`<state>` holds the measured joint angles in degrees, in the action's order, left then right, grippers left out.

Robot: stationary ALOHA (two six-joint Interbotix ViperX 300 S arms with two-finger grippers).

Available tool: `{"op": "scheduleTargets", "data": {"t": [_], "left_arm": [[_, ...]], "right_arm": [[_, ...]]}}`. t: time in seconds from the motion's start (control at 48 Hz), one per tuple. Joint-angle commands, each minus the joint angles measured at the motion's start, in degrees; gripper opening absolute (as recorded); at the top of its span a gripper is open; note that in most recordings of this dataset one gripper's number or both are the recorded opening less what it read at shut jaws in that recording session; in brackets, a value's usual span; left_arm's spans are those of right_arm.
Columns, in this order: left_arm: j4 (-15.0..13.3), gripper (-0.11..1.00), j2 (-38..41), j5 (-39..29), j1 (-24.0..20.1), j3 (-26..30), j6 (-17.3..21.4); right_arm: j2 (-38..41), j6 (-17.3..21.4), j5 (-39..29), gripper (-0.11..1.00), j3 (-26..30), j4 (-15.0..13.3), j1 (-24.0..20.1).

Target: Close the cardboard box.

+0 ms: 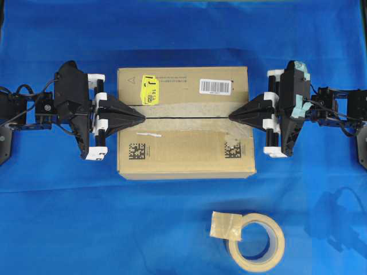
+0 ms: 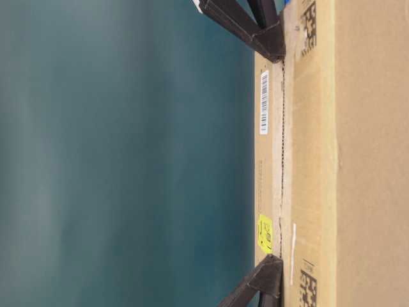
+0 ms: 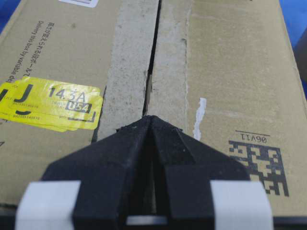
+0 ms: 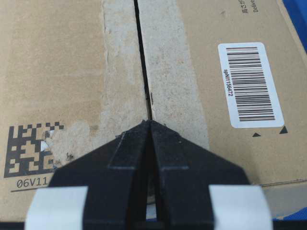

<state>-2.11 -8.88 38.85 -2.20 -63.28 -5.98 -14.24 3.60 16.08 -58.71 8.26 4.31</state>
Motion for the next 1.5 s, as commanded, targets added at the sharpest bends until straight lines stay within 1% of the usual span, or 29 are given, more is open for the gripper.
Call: {"op": "scheduleTargets", "data": {"t": [0.0, 0.375, 1.022, 1.23, 1.48], "left_arm": [[0.0, 0.0, -0.26, 0.62, 0.18, 0.18, 0.0], [-0.18, 0.0, 1.23, 0.62, 0.18, 0.18, 0.0], [-0.18, 0.0, 1.32, 0.62, 0.18, 0.18, 0.0], [-0.18, 0.0, 1.23, 0.62, 0.18, 0.35, 0.0], [-0.18, 0.0, 1.32, 0.62, 0.18, 0.44, 0.0]], "right_arm": [[-0.18, 0.09, 0.0, 0.0, 0.62, 0.26, 0.79], [-0.18, 0.09, 0.0, 0.0, 0.53, 0.26, 0.79], [-0.18, 0.18, 0.0, 0.0, 0.53, 0.26, 0.79], [-0.18, 0.18, 0.18, 0.0, 0.53, 0.88, 0.88], [-0.18, 0.18, 0.62, 0.0, 0.53, 0.97, 0.79]]}}
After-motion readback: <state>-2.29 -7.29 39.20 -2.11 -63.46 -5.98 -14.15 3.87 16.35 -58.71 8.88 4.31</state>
